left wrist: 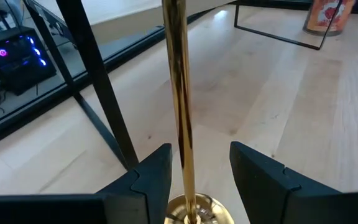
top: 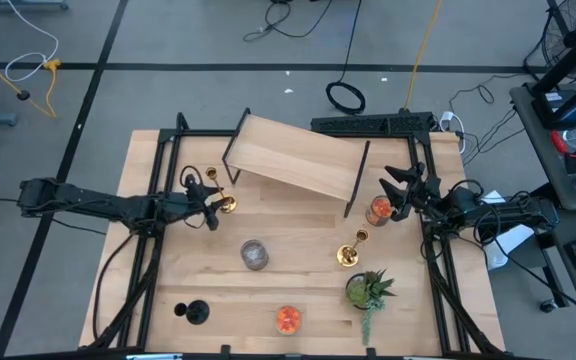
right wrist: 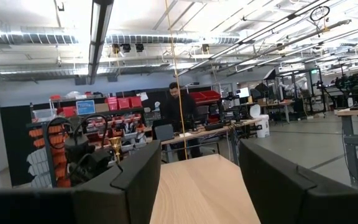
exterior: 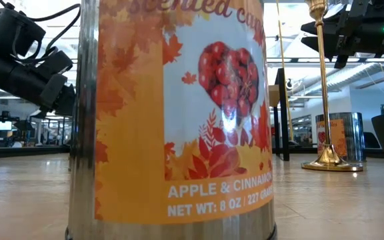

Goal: Pick & Place candle stick holders
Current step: Put the left gold candle holder on the shelf

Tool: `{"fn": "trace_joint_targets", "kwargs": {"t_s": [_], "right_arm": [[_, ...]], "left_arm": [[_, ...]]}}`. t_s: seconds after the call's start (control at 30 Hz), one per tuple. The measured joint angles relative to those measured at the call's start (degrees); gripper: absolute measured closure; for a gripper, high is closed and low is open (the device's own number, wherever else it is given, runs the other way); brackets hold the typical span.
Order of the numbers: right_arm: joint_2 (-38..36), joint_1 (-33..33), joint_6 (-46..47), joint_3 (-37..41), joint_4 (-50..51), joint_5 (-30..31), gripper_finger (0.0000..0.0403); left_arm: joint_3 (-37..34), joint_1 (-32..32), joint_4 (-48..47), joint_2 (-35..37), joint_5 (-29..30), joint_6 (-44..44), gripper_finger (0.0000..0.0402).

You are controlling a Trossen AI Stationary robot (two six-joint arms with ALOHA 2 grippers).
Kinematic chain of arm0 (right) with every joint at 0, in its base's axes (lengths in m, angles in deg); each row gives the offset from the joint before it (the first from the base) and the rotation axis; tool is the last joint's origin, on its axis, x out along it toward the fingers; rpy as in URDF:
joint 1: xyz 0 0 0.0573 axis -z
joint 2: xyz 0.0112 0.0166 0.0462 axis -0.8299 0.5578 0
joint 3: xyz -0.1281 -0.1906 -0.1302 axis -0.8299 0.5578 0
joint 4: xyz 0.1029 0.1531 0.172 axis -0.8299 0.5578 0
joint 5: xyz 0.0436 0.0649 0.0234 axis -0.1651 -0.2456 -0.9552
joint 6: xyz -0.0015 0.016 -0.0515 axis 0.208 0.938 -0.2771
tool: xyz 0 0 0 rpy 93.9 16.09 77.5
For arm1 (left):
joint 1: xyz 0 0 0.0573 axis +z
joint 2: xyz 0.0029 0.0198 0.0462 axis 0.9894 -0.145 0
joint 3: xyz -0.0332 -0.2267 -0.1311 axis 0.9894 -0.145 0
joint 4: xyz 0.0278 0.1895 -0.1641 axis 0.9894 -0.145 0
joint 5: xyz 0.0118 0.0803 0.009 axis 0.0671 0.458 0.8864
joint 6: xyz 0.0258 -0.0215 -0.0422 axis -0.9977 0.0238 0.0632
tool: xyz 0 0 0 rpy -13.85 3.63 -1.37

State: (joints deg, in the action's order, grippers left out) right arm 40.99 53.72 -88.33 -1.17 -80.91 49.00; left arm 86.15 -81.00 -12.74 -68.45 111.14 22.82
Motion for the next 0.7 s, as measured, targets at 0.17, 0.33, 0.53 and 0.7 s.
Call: {"fn": "trace_joint_targets", "kwargs": {"t_s": [0.17, 0.33, 0.53, 0.7], "right_arm": [[0.0, 0.0, 0.0, 0.0, 0.0, 0.0, 0.019], [0.0, 0.0, 0.0, 0.0, 0.0, 0.0, 0.019], [0.0, 0.0, 0.0, 0.0, 0.0, 0.0, 0.019], [0.0, 0.0, 0.0, 0.0, 0.0, 0.0, 0.019]], "left_arm": [[0.0, 0.0, 0.0, 0.0, 0.1, 0.1, 0.0231], [0.0, 0.0, 0.0, 0.0, 3.6, 0.2, 0.0231], [0.0, 0.0, 0.0, 0.0, 7.3, -0.2, 0.0231], [0.0, 0.0, 2.6, 0.0, 7.1, -0.2, 0.0231]]}}
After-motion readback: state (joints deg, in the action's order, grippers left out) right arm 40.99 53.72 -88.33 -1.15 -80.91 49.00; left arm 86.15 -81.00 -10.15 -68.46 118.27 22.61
